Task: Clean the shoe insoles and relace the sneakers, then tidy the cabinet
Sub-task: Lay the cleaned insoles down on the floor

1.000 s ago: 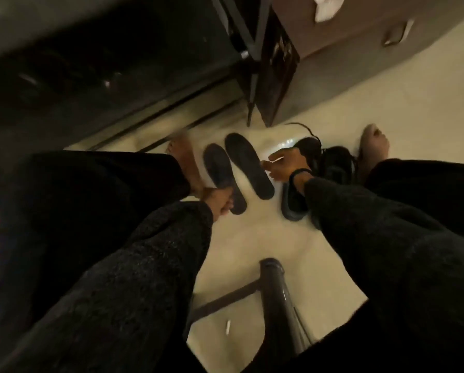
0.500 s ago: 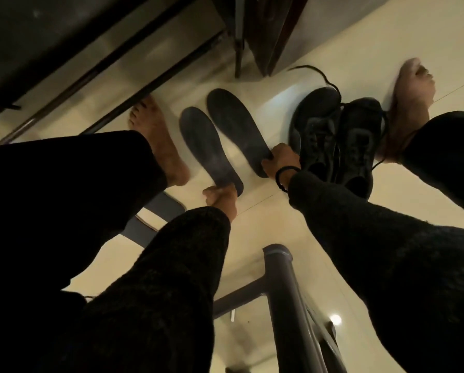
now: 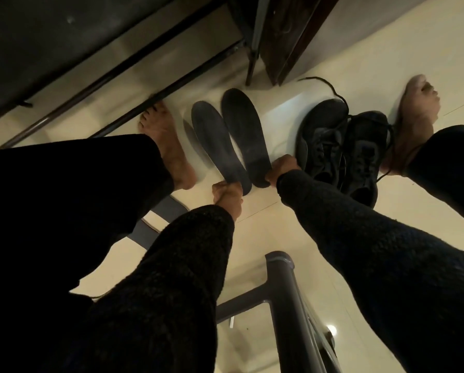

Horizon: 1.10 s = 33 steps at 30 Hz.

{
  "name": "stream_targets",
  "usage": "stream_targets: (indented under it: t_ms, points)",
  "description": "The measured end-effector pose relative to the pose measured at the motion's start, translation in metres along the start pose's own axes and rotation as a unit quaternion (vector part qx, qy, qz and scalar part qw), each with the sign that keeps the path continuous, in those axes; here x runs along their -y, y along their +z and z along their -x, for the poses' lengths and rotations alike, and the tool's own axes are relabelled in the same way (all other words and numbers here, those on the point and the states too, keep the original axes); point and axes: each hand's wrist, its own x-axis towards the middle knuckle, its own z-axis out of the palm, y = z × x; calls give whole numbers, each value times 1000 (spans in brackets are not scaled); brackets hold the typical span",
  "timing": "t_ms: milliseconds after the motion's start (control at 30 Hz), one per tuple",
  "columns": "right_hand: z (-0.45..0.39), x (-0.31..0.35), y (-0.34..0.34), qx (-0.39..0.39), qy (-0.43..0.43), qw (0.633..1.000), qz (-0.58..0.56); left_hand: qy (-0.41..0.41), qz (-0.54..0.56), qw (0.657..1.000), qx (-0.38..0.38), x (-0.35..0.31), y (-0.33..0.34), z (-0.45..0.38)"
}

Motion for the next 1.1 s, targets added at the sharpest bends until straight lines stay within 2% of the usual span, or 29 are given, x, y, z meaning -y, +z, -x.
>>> stream_targets:
  t_ms: [67, 133, 200, 367, 500, 667, 833, 967, 1100]
  points:
    - [10, 1, -5, 8, 12, 999, -49, -80, 100, 990, -54, -20, 0, 13]
    - [12, 0, -13, 27, 2, 997, -69, -110, 185, 975, -62, -36, -2, 25]
    - [27, 4, -26, 66, -11, 991, -118, -87, 213, 971, -71, -50, -7, 37]
    - [94, 33, -67, 101, 13, 970, -219, -40, 173, 984, -11, -93, -37, 91]
    - [158, 46, -111, 102, -42, 955, -275, 9, 172, 985, -24, -115, -63, 147]
    - [260, 48, -152, 97, -122, 943, -295, 72, 186, 980, 21, -124, -90, 240]
    - [355, 20, -177, 67, -234, 919, -310, 166, 199, 965, 52, -112, -108, 335]
    - [435, 5, -193, 76, -248, 898, -356, 215, 239, 944, 71, -91, -126, 404]
    - [506, 0, -207, 93, -273, 893, -345, 269, 278, 919, 84, -75, -147, 460]
